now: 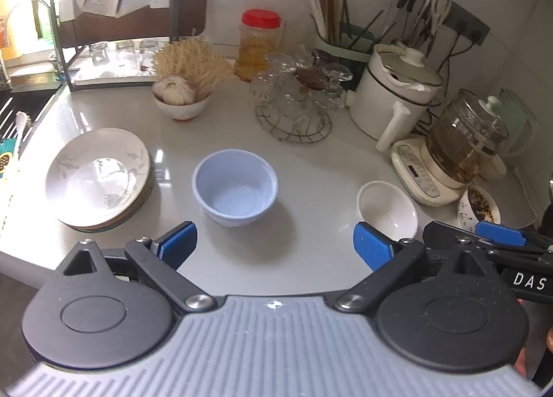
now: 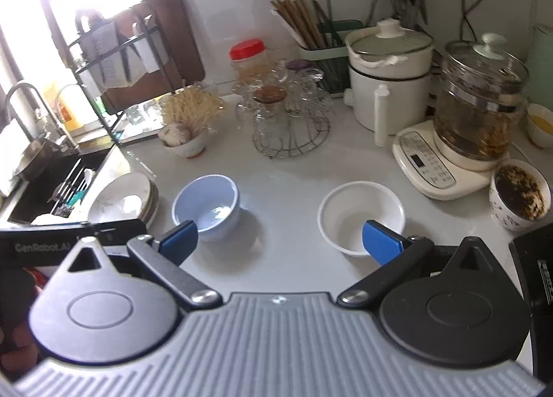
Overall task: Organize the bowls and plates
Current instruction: 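Move both open grippers toward the small white bowl by the tea maker, then close both grippers together on the white bowl rim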
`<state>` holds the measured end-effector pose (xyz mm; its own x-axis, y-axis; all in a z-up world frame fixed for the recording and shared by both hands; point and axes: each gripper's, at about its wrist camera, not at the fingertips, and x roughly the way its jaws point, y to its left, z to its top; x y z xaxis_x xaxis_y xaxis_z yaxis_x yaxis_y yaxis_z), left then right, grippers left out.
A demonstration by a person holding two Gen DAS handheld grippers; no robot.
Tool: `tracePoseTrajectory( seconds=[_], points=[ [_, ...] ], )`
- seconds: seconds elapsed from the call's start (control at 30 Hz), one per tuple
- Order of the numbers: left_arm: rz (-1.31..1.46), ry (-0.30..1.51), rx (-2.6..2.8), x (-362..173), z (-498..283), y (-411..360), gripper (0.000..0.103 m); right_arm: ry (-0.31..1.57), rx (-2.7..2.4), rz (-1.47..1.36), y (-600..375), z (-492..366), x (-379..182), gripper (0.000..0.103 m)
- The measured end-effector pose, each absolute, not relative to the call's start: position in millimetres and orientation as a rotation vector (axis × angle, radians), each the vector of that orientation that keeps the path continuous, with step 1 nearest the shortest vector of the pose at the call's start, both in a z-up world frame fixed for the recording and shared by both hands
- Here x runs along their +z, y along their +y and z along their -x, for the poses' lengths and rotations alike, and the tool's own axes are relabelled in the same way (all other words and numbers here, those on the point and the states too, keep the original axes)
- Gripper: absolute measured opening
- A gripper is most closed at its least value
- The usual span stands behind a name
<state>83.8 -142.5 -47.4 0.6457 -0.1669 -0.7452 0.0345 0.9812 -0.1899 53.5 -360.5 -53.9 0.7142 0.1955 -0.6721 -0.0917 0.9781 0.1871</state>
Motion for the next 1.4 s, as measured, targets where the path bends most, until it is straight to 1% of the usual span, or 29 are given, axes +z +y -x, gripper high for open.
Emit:
tracePoseTrajectory(
  seconds=[0.47,1.07,1.1,1.13,1.17,1.23,1.3,1.4],
  points=[
    [0.118,0.929,-0.226,-67,-124,-182,0.099,0.795,-0.011,-0.223,-407,-58,-70,0.103],
    [0.167,1.031,-0.396,-111,-206,-220,0.097,0.911,-0.037,-0.365,-450,-119,-114,0.100],
    [0.168,1.035,-0.407,-114,-210,-223,0.095,0.918,-0.036,-0.374,-451,-123,-117,0.100],
    [0.170,1.045,-0.414,-118,-215,-225,0.091,0.926,-0.041,-0.382,-453,-127,-119,0.099],
    [0.175,1.056,-0.420,-122,-219,-227,0.089,0.933,-0.044,-0.385,-454,-131,-122,0.096],
    [0.185,1.080,-0.433,-130,-229,-232,0.083,0.958,-0.053,-0.388,-457,-140,-129,0.084],
    [0.189,1.106,-0.443,-137,-238,-239,0.080,0.975,-0.060,-0.396,-459,-147,-136,0.079],
    [0.187,1.144,-0.457,-147,-249,-248,0.072,0.997,-0.067,-0.404,-462,-157,-144,0.075]
  ],
)
